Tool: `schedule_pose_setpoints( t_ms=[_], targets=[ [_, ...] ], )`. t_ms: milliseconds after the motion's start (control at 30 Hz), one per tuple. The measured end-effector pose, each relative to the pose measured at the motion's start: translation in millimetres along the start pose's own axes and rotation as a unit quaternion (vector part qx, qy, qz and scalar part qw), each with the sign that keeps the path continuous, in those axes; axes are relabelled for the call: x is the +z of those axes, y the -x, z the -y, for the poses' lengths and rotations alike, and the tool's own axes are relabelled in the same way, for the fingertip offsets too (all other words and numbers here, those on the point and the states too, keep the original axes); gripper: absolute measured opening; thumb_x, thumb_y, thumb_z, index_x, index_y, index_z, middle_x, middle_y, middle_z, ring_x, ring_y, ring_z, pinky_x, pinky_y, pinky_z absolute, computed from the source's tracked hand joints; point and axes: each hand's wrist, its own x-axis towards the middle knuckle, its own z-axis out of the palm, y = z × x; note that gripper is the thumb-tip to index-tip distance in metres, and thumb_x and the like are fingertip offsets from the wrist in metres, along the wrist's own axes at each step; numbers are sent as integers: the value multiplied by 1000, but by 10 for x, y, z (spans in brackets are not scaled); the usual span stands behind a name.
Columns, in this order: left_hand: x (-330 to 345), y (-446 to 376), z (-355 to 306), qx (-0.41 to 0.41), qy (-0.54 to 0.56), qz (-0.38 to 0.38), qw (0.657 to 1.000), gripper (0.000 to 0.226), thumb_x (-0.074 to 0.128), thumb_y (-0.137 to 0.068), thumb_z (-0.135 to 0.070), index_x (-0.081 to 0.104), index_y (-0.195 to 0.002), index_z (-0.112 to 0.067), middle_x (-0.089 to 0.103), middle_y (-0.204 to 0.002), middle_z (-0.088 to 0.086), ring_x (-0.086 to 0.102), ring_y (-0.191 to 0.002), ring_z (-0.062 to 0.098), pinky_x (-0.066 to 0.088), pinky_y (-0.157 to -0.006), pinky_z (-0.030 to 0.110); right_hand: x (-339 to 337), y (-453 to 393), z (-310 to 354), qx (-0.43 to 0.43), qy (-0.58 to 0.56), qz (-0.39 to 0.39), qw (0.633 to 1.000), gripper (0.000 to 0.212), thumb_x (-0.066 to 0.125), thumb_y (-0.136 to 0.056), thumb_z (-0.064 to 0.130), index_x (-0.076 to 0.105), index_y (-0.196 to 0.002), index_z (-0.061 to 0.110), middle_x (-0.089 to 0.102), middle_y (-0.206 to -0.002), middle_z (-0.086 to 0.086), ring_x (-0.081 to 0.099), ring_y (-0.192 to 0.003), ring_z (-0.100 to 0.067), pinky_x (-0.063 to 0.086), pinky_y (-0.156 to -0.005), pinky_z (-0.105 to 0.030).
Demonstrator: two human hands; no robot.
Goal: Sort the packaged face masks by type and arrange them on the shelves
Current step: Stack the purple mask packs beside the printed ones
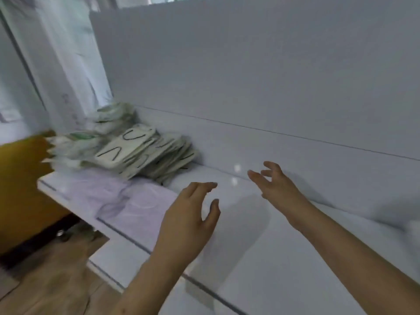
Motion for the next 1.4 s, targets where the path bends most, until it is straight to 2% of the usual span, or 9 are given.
schedule_pose_setpoints(
  t_ms=[167, 300, 533, 767, 900, 967, 1100, 1300, 1400],
  targets=[
    [-804, 119, 1335, -51, -105, -1, 993, 35, 46, -94, -46, 67, -118, -32, 61, -120, -12, 55, -113, 13, 49, -89, 33, 1179, -195, 329, 52, 157, 198, 966, 96, 43, -76, 82, 30, -151, 24, 43, -149, 4, 45, -134, -20, 35, -111, -35],
    [-811, 223, 1962, -23, -152, 75, 985, 39, 53, -89, -52, 60, -122, -32, 56, -128, -5, 53, -118, 23, 45, -93, 38, 1610, -335, 588, 15, 347, 292, 891, 90, 51, -64, 88, 54, -128, 24, 60, -124, 8, 58, -106, -9, 45, -84, -24],
    [-721, 97, 2275, 54, -107, 45, 992, 50, 65, -75, -57, 65, -117, -30, 61, -125, -3, 56, -115, 27, 32, -100, 42, 1847, -376, 649, 98, 260, 386, 880, 50, 88, -65, 45, 70, -107, 25, 75, -102, 10, 71, -94, -11, 56, -92, -33],
    [-869, -515, 2056, -57, 192, 210, 957, 120, 70, -63, -76, 3, -156, -42, 16, -148, -42, 18, -138, -19, 24, -99, -4, 1292, -38, 855, -23, 324, 250, 912, 35, 80, -73, 45, 59, -98, 37, 66, -92, 20, 63, -81, -2, 53, -72, -22],
    [-779, -732, 1836, -20, 312, 273, 910, 38, 85, -78, -25, 73, -113, -30, 74, -108, -24, 66, -103, -8, 47, -85, 10, 1156, 187, 828, -83, 383, 142, 909, 40, 73, -73, 55, 46, -97, 38, 61, -81, 12, 57, -72, -8, 46, -62, -26],
    [-705, -724, 1741, -12, 330, 270, 904, 20, 83, -80, -16, 79, -94, -30, 76, -92, -24, 69, -89, -9, 49, -78, 8, 1041, 250, 648, -65, 395, 108, 910, 48, 71, -69, 63, 44, -103, 43, 62, -84, 14, 57, -75, -6, 49, -68, -29],
    [-554, -617, 1794, -16, 290, 269, 919, 35, 89, -73, -21, 70, -97, -38, 71, -92, -35, 65, -90, -17, 48, -78, 6, 814, 461, 151, 3, 281, 58, 958, 70, 81, -60, 66, 42, -119, 62, 54, -116, 38, 55, -107, 9, 46, -89, -16],
    [-460, -628, 1845, 17, 257, 242, 936, 35, 86, -72, -19, 71, -97, -38, 67, -89, -43, 62, -91, -21, 44, -79, -1, 1011, 626, -160, -46, 37, -117, 991, 68, 83, -65, 40, 52, -125, 51, 65, -112, 22, 62, -106, -1, 48, -89, -15],
    [-469, -639, 1814, 4, 278, 260, 925, 57, 92, -64, -28, 61, -101, -58, 54, -94, -56, 53, -95, -29, 37, -74, -6, 948, 642, -162, -49, -28, -88, 995, 84, 86, -69, 30, 42, -139, 43, 59, -130, 21, 56, -121, -1, 43, -97, -17]
  ],
)
